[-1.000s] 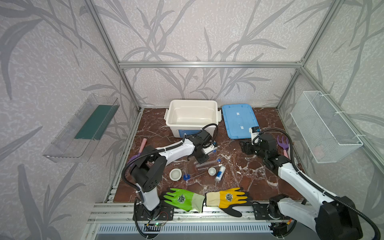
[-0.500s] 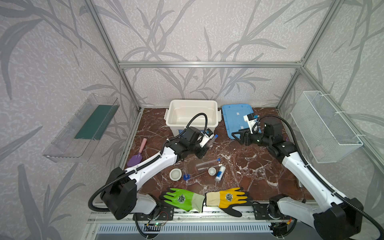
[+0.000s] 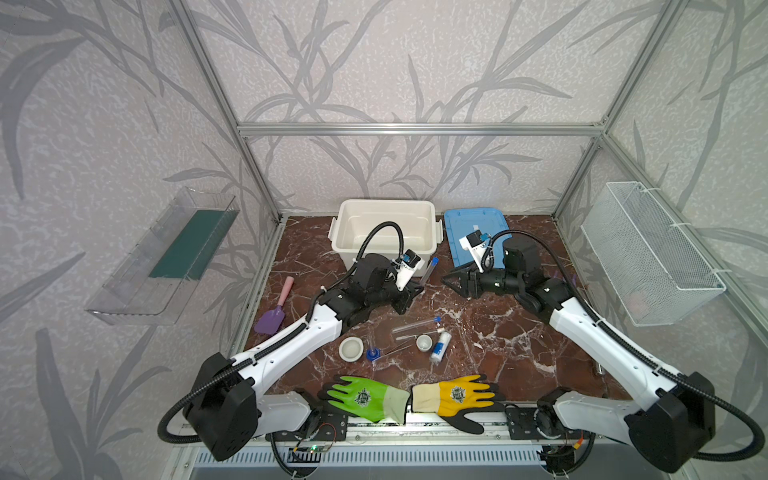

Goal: Organize the chemistry lab equipment
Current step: 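Lift the tube with the left gripper while the right gripper reaches toward it, then grasp the tube below its blue cap with the right gripper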

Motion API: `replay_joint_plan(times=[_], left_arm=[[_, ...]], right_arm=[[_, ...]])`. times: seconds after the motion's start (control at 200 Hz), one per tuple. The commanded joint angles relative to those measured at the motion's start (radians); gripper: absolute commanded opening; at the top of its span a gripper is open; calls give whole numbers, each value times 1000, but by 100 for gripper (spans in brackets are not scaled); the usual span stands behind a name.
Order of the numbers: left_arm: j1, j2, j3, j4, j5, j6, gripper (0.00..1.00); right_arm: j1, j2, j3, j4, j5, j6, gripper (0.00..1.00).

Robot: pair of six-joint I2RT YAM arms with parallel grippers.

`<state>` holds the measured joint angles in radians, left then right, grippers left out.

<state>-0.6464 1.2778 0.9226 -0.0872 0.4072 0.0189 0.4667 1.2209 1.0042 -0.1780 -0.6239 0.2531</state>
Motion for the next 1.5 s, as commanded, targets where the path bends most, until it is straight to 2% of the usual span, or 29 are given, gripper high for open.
replay_joint_plan(times=[0.0,0.395,0.58,0.865,0.97,1.14,1.305,1.495], left_arm=[[2,-21,-19,37,39,-27,15],[0,-17,-13,34,69,-36,15],[-1,-26,-13,30,65,-33,15],[-1,-21,-8,21,59,-30,15],[-1,-22,-8,22,56,-28,15],[-1,-24,-10,23,54,-28,15],[-1,-25,-10,23,56,-29,15],[-1,-23,-10,25,54,-28,15]], right_arm=[[16,17,40,103,9,51,55],[26,53,12,234,56,135,47],[26,79,10,285,32,166,46],[45,95,-16,323,24,170,45],[48,99,-22,331,21,172,41],[49,110,-33,334,27,170,41],[50,119,-41,354,29,185,37],[53,121,-42,356,32,187,29]])
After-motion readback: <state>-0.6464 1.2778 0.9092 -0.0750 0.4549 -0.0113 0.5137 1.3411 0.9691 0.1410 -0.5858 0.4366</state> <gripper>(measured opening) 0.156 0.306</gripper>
